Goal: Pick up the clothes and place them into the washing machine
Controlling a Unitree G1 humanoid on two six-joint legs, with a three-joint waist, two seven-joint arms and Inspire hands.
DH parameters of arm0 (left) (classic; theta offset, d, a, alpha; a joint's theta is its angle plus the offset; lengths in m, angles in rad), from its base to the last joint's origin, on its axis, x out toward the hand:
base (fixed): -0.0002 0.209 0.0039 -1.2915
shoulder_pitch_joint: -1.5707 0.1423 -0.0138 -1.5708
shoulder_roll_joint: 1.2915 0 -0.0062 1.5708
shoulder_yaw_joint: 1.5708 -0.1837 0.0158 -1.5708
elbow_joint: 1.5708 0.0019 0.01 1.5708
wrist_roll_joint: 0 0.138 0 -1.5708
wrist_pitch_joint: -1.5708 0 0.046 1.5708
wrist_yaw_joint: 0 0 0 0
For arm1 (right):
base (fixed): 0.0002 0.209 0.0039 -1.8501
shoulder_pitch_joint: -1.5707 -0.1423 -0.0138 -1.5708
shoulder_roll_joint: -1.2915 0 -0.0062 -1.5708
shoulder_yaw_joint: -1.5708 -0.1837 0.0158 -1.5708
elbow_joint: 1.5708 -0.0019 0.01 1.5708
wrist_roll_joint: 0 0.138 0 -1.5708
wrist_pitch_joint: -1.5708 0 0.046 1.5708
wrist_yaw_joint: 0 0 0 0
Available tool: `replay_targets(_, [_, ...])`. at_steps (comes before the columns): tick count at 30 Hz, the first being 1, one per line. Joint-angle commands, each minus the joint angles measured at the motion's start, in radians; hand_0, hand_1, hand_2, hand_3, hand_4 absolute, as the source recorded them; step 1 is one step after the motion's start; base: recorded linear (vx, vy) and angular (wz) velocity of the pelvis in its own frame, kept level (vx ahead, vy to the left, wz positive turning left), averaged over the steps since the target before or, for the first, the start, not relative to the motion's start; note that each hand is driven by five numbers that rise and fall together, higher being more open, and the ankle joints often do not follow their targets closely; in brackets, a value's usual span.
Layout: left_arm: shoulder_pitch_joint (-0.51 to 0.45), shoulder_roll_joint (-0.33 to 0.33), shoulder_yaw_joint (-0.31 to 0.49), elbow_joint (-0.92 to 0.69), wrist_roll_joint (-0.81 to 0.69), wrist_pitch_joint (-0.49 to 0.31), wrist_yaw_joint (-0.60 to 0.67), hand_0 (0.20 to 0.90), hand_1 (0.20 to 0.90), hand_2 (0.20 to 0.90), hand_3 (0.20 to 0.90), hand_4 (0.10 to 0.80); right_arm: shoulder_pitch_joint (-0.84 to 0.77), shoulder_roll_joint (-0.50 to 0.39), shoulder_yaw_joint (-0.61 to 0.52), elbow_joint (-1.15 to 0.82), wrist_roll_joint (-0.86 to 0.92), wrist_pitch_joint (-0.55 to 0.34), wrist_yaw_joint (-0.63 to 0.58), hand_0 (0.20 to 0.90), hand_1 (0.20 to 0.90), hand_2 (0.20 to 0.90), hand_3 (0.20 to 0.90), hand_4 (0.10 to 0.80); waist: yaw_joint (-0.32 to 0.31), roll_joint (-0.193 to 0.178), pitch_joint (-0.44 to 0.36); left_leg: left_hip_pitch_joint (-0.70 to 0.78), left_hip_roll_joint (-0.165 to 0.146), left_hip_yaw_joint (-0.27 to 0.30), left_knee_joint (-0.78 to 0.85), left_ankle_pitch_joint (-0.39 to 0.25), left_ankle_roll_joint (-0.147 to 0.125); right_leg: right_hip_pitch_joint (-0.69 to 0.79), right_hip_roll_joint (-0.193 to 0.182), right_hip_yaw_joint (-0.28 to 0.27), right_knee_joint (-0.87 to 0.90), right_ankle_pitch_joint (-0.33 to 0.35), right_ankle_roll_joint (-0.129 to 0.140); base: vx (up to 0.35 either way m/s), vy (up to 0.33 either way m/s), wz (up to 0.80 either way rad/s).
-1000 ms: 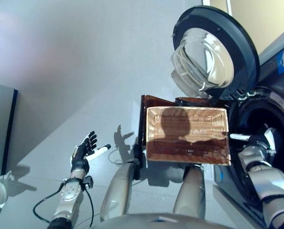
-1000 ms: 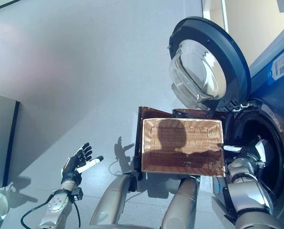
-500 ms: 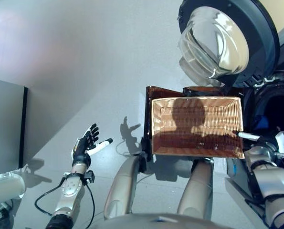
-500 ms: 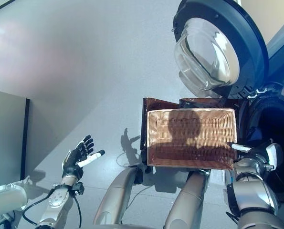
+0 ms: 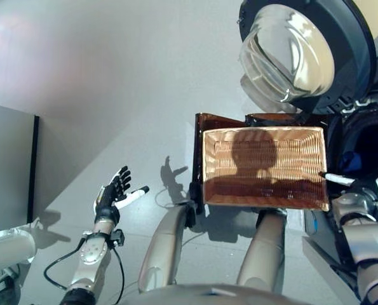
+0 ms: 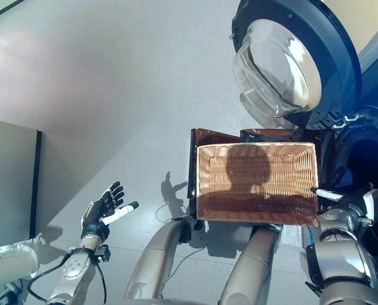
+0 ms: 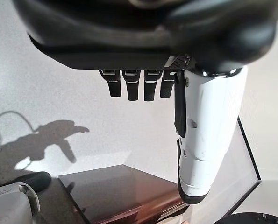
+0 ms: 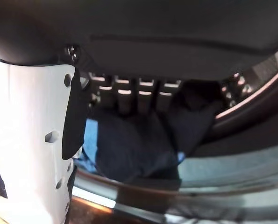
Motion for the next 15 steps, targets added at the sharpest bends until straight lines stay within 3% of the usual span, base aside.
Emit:
replay_targets(1, [0.064, 0.081, 0.075, -0.063, 0.003, -0.043, 0.009, 0.9, 0.9, 0.9, 0.9, 0.8, 0.014, -0.122, 0.054, 0.039, -0.049, 0.025, -0.084, 0.9, 0.9, 0.9, 0.9, 0.8, -0.003, 0.001, -0.056, -0.014, 0.022, -0.019, 0.042, -0.029, -0.039, -0.064, 0.048, 0.023, 0.033, 0.098, -0.099, 0.0, 0.0, 0.0])
replay_targets(15, [0.087, 0.085, 0.109, -0.1, 0.01, -0.022, 0.001, 0.9, 0.9, 0.9, 0.9, 0.8, 0.039, -0.152, 0.076, 0.08, -0.12, 0.076, -0.069, 0.9, 0.9, 0.9, 0.9, 0.8, -0.008, 0.006, -0.048, -0.07, 0.035, -0.01, 0.137, -0.07, -0.031, -0.143, 0.062, 0.054, 0.144, 0.043, -0.123, 0.0, 0.0, 0.0])
